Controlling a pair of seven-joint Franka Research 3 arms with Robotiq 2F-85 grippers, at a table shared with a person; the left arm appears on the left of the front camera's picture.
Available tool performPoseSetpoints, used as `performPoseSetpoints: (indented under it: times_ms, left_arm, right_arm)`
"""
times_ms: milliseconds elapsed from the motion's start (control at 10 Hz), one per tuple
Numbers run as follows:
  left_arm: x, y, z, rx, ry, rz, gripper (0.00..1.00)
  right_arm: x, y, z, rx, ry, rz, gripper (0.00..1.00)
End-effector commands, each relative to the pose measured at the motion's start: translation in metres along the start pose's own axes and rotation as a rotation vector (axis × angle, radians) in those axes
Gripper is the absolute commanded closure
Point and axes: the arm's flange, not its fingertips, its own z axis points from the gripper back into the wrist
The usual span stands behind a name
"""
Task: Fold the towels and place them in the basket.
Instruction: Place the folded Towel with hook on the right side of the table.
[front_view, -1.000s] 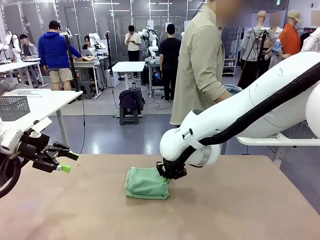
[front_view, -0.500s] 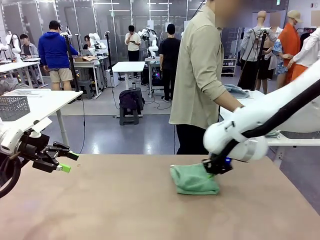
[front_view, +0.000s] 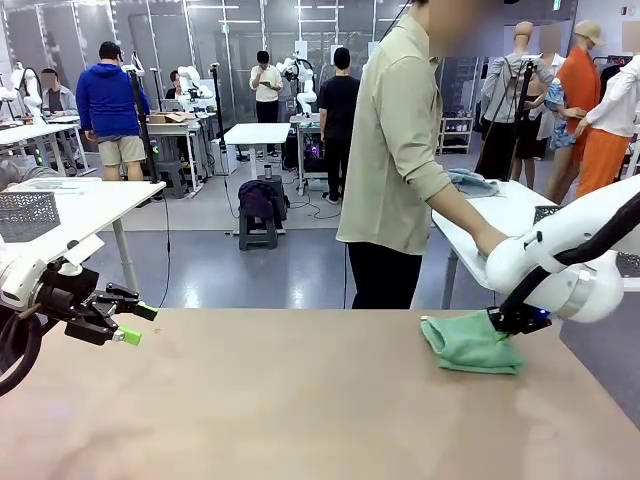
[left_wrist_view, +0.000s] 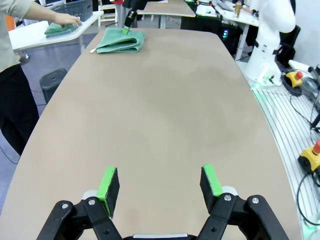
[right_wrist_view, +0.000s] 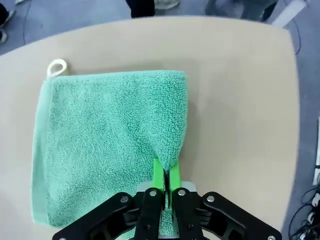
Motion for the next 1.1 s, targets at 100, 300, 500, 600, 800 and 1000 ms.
performPoseSetpoints:
  times_ms: [100, 300, 500, 600, 800, 1000]
  left_arm:
    - [0.001, -0.001, 0.002, -0.012, -0.001, 0.006, 0.17]
    - [0.001, -0.001, 0.002, -0.012, -0.001, 0.006, 0.17]
    - [0.001, -0.001, 0.002, -0.012, -0.001, 0.006, 0.17]
    - [0.001, -0.001, 0.002, -0.012, -0.001, 0.006, 0.17]
    - [0.001, -0.001, 0.002, -0.012, -0.001, 0.006, 0.17]
    - [0.001, -0.001, 0.002, -0.012, -0.001, 0.006, 0.17]
  right_arm:
    - [0.023, -0.030, -0.017, 0.014, 0.010, 0.074, 0.95]
    - [0.029, -0.037, -0.019, 0.010, 0.033, 0.072, 0.76]
    - [0.025, -0.035, -0.011, 0.016, 0.042, 0.092, 0.56]
    - [0.023, -0.034, -0.003, 0.008, 0.040, 0.104, 0.72]
    - [0.023, -0.038, 0.015, 0.010, 0.037, 0.106, 0.52]
    - [0.018, -0.040, 0.061, -0.007, 0.040, 0.092, 0.16]
